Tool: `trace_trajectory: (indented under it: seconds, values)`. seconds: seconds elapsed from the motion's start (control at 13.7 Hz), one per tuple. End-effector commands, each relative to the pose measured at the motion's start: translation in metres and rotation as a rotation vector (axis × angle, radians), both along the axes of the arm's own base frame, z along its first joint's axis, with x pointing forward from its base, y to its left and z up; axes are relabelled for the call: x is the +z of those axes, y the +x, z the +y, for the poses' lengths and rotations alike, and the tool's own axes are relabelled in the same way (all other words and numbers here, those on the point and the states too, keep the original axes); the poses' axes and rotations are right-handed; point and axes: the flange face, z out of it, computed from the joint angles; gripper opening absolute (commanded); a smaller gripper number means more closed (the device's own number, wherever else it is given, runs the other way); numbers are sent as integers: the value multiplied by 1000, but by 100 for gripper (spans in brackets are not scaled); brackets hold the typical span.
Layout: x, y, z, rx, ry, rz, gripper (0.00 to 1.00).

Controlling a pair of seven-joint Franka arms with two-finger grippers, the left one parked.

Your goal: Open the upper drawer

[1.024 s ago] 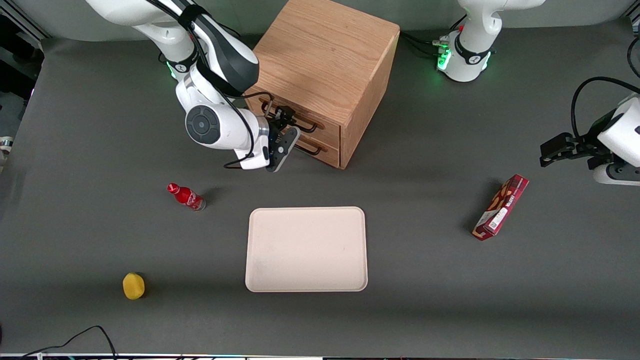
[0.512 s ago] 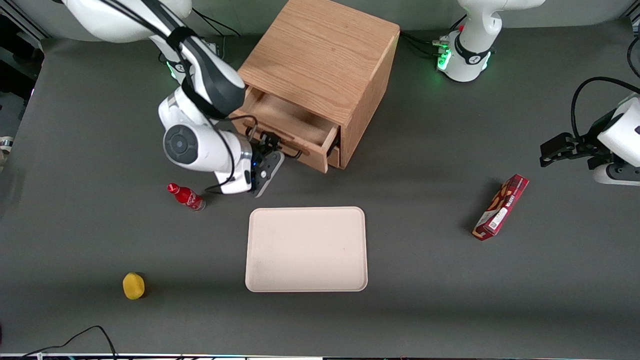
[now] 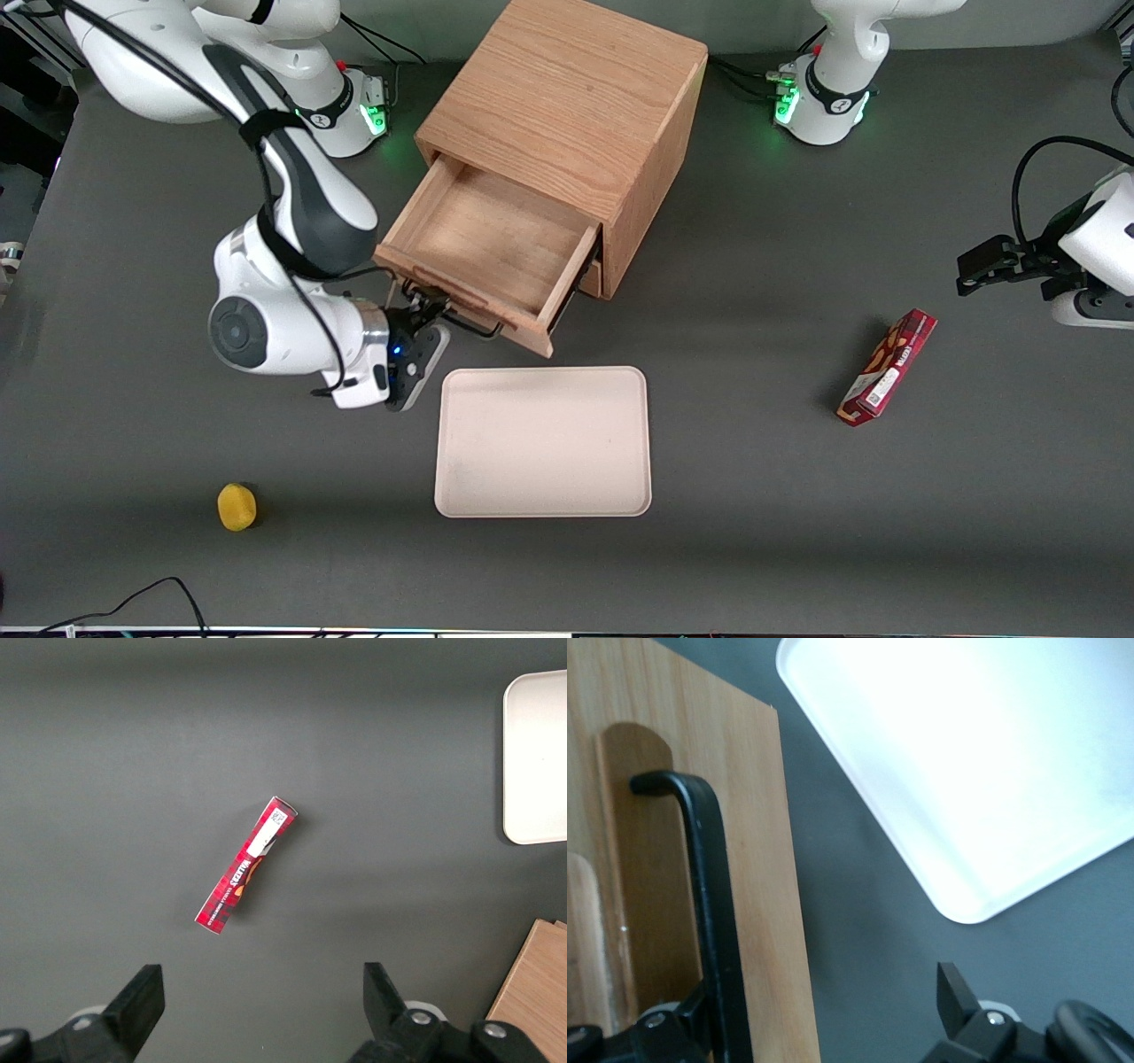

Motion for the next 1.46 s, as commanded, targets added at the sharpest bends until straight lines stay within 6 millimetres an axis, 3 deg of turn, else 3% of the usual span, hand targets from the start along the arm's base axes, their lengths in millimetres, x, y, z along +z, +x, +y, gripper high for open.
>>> trace_trajectory:
  seconds: [0.0, 0.22, 0.51, 0.73, 0.88, 1.02, 1.1, 1.39]
  values:
    - [-6, 25, -7, 43, -27, -10, 100]
    - [1, 47, -18, 43, -24, 15, 100]
    - [42, 52, -28, 43, -28, 21, 100]
    - [105, 42, -29, 8, -43, -42, 100]
    - [173, 21, -29, -159, -87, -93, 100]
    - [223, -4, -31, -359, -146, -76, 100]
    - [242, -16, -33, -455, -177, -64, 100]
    - [286, -43, -85, -847, -358, -84, 100]
